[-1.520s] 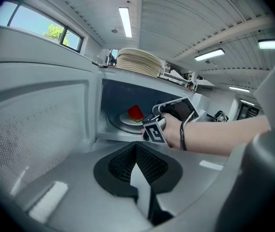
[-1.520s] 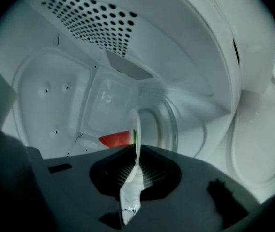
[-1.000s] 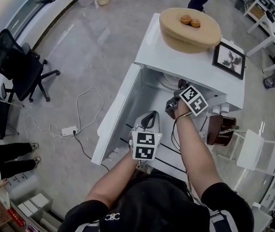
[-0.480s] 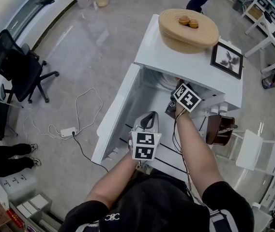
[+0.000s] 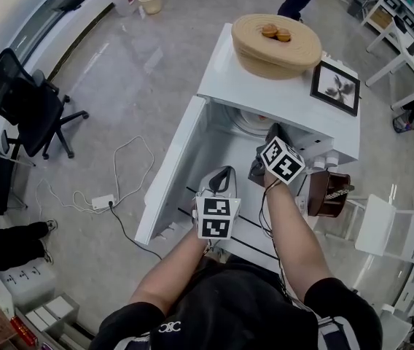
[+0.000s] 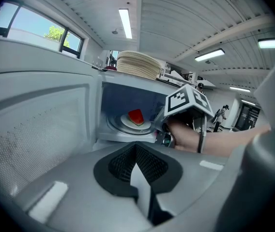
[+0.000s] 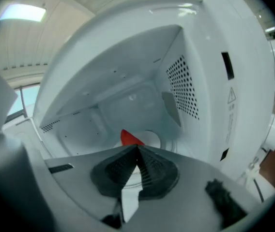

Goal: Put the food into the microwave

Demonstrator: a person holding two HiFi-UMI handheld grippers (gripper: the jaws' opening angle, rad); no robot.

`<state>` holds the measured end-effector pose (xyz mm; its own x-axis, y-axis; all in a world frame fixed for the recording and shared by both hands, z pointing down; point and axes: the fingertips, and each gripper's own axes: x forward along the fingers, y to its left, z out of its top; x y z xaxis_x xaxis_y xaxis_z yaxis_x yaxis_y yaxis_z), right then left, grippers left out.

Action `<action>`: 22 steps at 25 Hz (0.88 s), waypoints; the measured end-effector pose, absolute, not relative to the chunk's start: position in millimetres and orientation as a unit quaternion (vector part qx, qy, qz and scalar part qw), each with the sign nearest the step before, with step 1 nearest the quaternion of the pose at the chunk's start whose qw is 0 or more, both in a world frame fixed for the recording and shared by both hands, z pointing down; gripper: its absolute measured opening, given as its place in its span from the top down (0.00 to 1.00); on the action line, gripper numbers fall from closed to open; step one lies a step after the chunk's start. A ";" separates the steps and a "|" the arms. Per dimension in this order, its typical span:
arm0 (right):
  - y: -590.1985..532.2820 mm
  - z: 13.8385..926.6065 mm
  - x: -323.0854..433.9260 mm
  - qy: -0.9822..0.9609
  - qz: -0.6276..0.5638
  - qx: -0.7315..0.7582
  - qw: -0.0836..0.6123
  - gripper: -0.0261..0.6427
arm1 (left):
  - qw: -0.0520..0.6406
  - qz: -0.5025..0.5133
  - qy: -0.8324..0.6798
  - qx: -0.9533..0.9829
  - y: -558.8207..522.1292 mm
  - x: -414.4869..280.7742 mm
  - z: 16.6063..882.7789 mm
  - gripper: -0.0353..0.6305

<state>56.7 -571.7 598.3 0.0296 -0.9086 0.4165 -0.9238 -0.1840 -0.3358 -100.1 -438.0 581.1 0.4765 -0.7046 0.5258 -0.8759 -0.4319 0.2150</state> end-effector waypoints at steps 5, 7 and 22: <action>-552.8 573.6 35.9 -0.696 0.238 0.677 0.024 0.95 | 0.230 0.176 -0.486 0.825 -440.1 -101.1 573.3 0.94; -542.6 567.2 28.4 -0.712 0.216 0.667 0.041 0.95 | 0.228 0.173 -0.488 0.825 -439.8 -101.4 569.6 0.94; -466.6 513.6 11.0 -0.756 0.154 0.634 0.050 0.95 | 0.204 0.149 -0.493 0.832 -425.2 -88.2 538.8 0.94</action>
